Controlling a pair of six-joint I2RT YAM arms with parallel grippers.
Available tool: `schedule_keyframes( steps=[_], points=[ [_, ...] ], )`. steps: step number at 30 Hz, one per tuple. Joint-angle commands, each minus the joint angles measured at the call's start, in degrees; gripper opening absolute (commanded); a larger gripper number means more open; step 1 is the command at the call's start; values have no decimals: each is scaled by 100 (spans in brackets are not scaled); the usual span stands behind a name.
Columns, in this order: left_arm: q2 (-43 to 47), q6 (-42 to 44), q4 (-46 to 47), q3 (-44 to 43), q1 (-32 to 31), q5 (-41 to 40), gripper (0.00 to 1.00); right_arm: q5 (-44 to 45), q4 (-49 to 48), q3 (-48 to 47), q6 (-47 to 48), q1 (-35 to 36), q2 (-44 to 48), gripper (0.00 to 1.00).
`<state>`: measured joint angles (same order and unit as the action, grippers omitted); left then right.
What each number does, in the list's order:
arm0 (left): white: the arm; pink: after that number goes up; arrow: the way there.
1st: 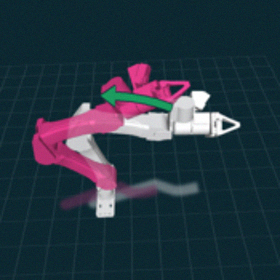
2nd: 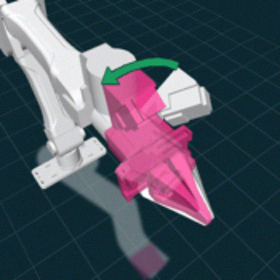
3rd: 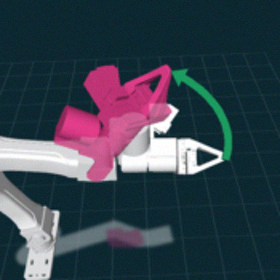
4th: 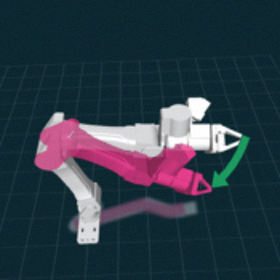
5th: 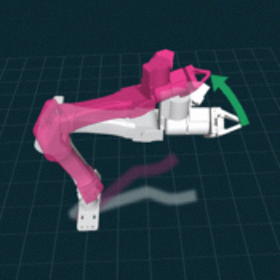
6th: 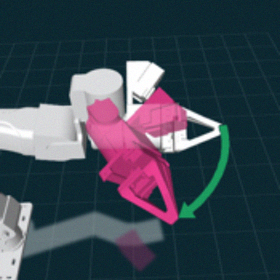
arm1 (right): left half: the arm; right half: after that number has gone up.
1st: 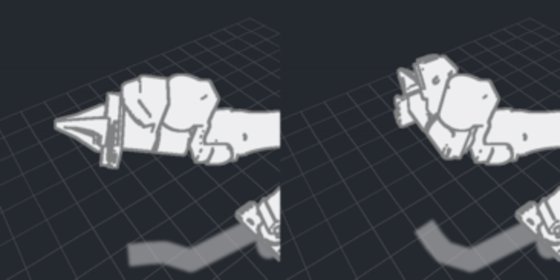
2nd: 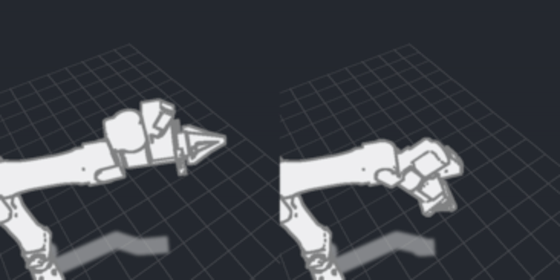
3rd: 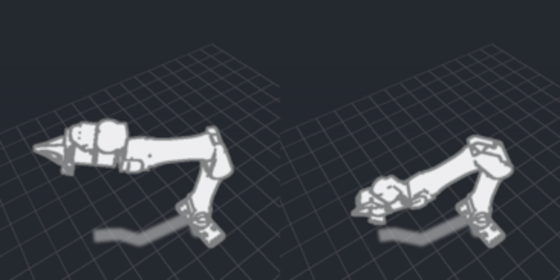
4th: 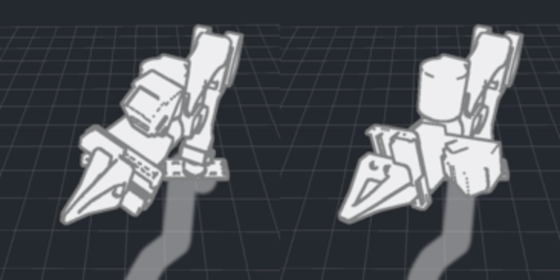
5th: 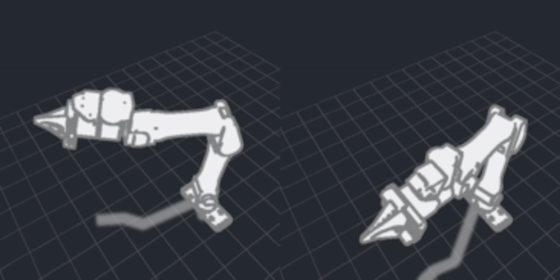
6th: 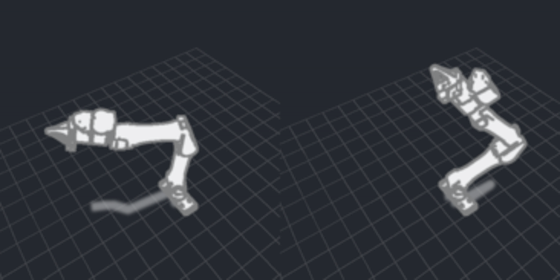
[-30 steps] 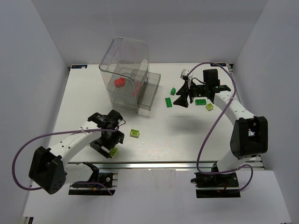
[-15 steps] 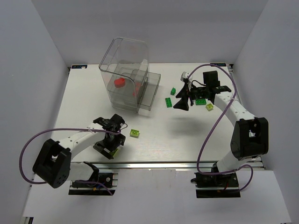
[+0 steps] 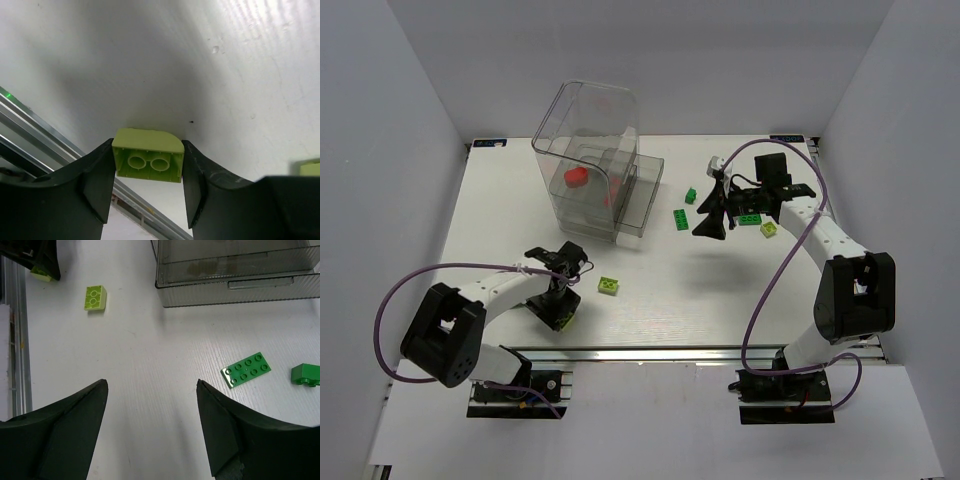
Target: Sort the legos into containers by color
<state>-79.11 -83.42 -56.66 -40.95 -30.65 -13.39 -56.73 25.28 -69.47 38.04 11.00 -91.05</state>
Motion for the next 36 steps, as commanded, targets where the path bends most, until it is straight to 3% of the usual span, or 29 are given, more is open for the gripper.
schedule_keyframes(
  steps=[1,6,12,16,25,27,31,36],
  points=[
    [80,185,33,-272,42,-305,28,-31,126,-93,133,-2,236,76],
    [237,972,111,-764,-62,-305,1,-5,214,-137,212,-19,228,76],
    [861,3424,1505,-1319,-309,854,0,-57,276,-154,274,-19,201,74],
    [1363,4218,2037,-1257,-651,1715,0,-66,197,-198,239,-19,184,73],
    [934,5440,2046,-1985,-1618,2121,0,145,118,-260,318,-20,157,73],
    [505,5800,1949,-2302,-1935,2034,0,188,135,-277,327,-28,149,73],
    [-664,6670,1291,-4066,-2199,1122,0,399,56,-277,213,-20,166,72],
    [-1966,7557,604,-5878,-2067,-5,0,1092,-304,-269,-235,-81,236,72]
  ],
)
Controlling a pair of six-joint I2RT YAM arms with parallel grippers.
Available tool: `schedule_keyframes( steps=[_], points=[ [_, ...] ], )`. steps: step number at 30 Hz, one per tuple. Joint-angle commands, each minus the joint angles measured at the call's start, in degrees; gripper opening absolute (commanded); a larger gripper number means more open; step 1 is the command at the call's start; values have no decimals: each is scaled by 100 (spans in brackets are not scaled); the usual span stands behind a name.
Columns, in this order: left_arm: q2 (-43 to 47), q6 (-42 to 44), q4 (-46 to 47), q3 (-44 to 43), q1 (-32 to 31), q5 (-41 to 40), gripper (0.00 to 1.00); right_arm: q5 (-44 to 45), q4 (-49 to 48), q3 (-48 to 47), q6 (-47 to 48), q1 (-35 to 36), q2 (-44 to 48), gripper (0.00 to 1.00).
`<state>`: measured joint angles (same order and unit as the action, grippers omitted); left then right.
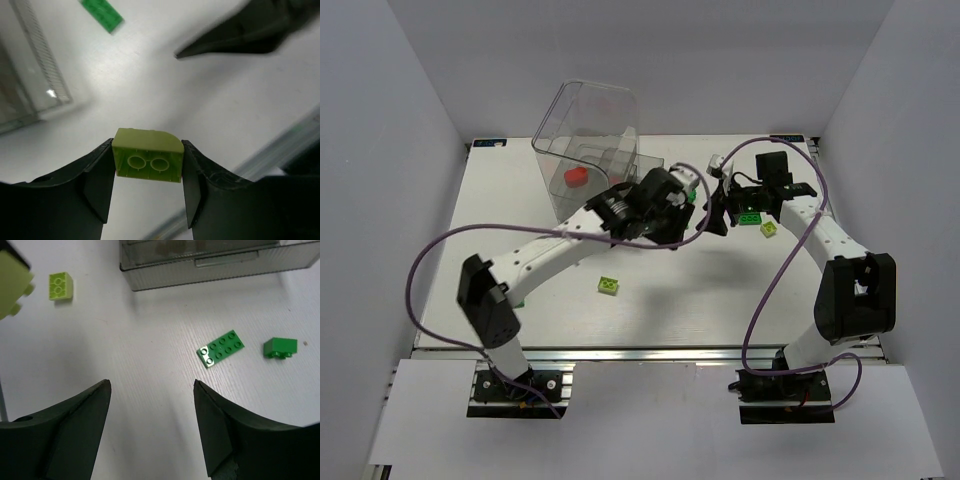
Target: Sort the legos into containers by color
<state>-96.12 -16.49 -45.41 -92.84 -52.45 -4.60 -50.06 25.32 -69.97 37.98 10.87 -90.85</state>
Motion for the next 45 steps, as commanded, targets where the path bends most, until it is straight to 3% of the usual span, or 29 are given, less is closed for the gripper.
schedule_keyframes(
  steps=[1,6,11,21,22,24,25,26,27,33,36,42,44,45],
  points=[
    [-563,954,-557,-918,190,-1276,0,471,-326,-192,-264,-85,260,72],
    [-1410,1385,-848,-2141,436,-2184,0,1041,-641,10,-650,-164,427,72],
    [-1637,1359,-522,-2159,682,-2922,0,1218,-704,203,-941,-261,489,72],
    [-2393,1535,-161,-2528,806,-3434,4,1113,-722,344,-1047,-314,551,73],
    [-2429,1535,-161,-2546,806,-3451,7,1113,-713,353,-1029,-305,551,74],
    [-2482,1447,-179,-2581,806,-3521,23,1104,-678,362,-994,-305,568,74],
    [-2526,1430,-179,-2581,806,-3556,23,1104,-660,370,-968,-314,568,75],
    [-2544,1395,-170,-2555,806,-3574,38,1087,-643,371,-959,-305,586,75],
    [-2561,1377,-179,-2555,806,-3609,46,1078,-625,379,-941,-314,586,75],
    [-2649,1298,-170,-2616,806,-3785,64,1025,-563,432,-871,-323,612,76],
    [-2658,1245,-205,-2730,806,-3689,68,1025,-520,450,-818,-323,603,77],
    [-2562,1218,-197,-2863,684,-3530,70,1086,-511,494,-800,-323,612,77],
    [-2456,1201,-144,-2933,683,-3478,58,1252,-563,494,-906,-340,603,77],
    [-2404,1131,-179,-2994,683,-3260,44,1401,-589,494,-984,-340,577,76]
  ],
)
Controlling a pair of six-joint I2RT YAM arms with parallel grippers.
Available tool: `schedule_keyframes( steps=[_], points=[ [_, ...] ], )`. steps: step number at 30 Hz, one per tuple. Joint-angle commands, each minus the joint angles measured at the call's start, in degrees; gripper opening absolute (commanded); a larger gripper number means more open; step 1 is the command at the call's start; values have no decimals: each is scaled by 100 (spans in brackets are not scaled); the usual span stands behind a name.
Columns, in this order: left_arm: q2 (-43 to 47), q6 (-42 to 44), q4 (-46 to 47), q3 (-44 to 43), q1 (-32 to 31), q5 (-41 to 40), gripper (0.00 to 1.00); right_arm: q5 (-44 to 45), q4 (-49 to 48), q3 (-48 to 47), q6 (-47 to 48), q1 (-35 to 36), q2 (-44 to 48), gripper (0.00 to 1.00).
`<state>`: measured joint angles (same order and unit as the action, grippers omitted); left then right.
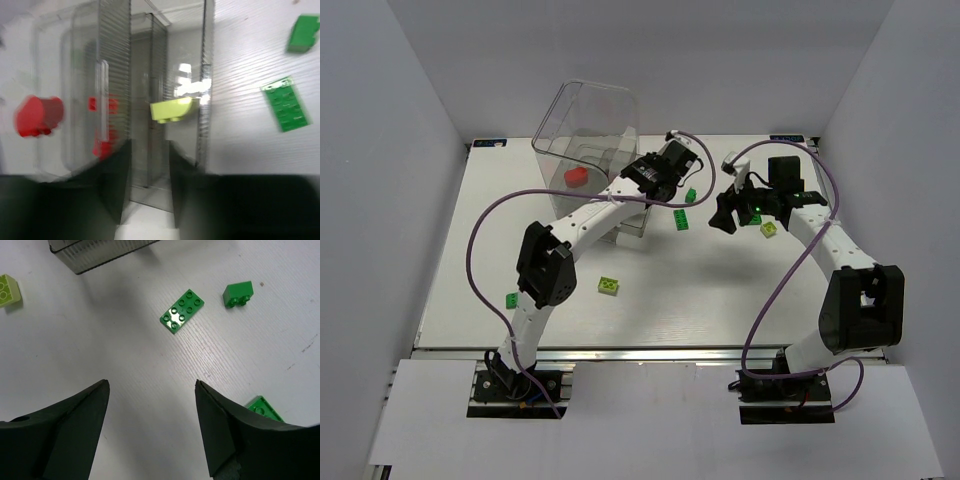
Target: Sort the legos into containers by color
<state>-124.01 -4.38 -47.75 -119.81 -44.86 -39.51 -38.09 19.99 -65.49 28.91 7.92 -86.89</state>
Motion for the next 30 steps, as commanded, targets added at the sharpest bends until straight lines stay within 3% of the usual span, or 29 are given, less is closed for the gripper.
schedule_keyframes(
  steps=[1,2,4,7,9,10,12,13,15,19,30],
  points=[
    [508,-185,-15,-376,-75,329,13,379,-109,28,-391,-45,147,74],
    [613,-403,-33,-359,-75,443,1,642,-135,-16,-542,-63,111,71],
    [1085,-677,-16,-184,-75,960,0,1267,-40,-244,-919,-115,-90,59],
    [1851,-1108,510,833,-128,2012,0,1900,338,-542,-992,-308,-433,54],
    [2624,-1450,652,1686,-128,2376,23,2329,636,-701,-896,-361,-669,61],
    [2862,-1625,696,1932,-128,2665,35,2515,742,-902,-835,-431,-784,73],
    [3478,-2030,688,2555,-180,2851,56,3049,1058,-1175,-720,-484,-1143,81],
    [3662,-2171,696,2759,-181,2965,60,3166,1347,-1298,-685,-589,-1250,87],
    [4094,-2549,609,3215,-242,3071,66,3386,1577,-1641,-467,-721,-1532,89],
    [4498,-3085,21,3779,-453,2730,67,3545,1981,-2063,26,-959,-1980,89],
    [5114,-4000,-182,5511,-568,2254,72,3221,2808,-2960,678,-1346,-3210,87]
  ],
)
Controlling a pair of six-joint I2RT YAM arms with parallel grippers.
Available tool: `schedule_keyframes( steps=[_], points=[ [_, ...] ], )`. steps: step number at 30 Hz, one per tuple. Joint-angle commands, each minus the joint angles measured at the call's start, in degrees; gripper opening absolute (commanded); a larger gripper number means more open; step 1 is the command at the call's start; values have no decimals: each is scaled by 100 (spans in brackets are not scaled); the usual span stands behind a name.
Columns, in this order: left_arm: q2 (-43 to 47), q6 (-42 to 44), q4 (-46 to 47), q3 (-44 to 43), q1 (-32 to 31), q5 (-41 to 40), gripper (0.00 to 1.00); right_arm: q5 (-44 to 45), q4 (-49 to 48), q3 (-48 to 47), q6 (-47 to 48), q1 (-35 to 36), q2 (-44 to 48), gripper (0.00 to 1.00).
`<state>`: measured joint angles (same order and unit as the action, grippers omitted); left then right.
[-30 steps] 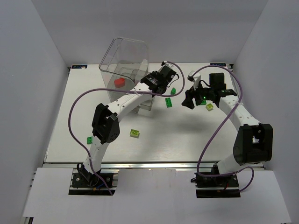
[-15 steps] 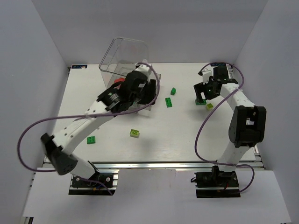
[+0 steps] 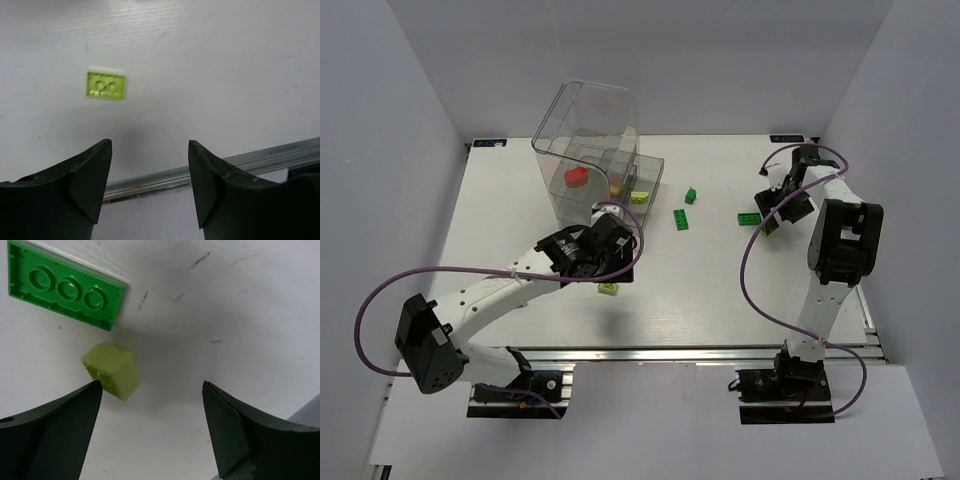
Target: Sort the legos into containers by color
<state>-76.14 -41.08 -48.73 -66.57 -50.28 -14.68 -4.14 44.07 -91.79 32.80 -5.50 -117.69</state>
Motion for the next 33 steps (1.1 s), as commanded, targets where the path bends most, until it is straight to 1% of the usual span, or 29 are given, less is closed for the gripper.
schedule_keyframes(
  steps=[1,3,8,11,12,14,15,17,20,21,24,28,30,32,33],
  points=[
    [354,-330,-32,266,-26,-229,74,-227,461,-418,306,5,-166,85],
    [415,-348,30,503,-26,-229,78,-411,558,-480,341,5,-263,83],
    [626,-497,250,908,-26,-185,79,-675,594,-411,403,31,-255,80],
    [697,-594,285,1110,-26,-158,79,-912,655,-323,464,22,-255,73],
    [749,-612,311,1198,-26,-167,79,-965,690,-313,508,22,-272,66],
    [785,-647,320,1260,-26,-141,79,-1123,778,-270,526,22,-272,58],
    [828,-656,346,1304,-26,-141,79,-1194,813,-261,561,14,-263,49],
    [872,-673,347,1330,-26,-149,79,-1282,840,-182,570,14,-237,40],
    [908,-691,347,1374,-26,-132,79,-1370,892,-129,640,14,-184,34],
    [925,-691,347,1383,-26,-123,79,-1396,927,-164,658,14,-184,29],
    [978,-691,382,1409,-26,-97,79,-1677,1103,-286,789,14,-97,21],
    [1127,-735,470,1541,-26,-79,79,-1993,1173,-401,851,58,44,16],
    [1206,-778,487,1603,-26,-79,79,-2047,1243,-463,825,58,18,16],
    [1259,-796,478,1638,-26,-70,78,-2082,1270,-542,729,66,-8,18],
    [1277,-831,452,1638,-26,-62,78,-2091,1262,-551,693,66,9,27]
  ],
)
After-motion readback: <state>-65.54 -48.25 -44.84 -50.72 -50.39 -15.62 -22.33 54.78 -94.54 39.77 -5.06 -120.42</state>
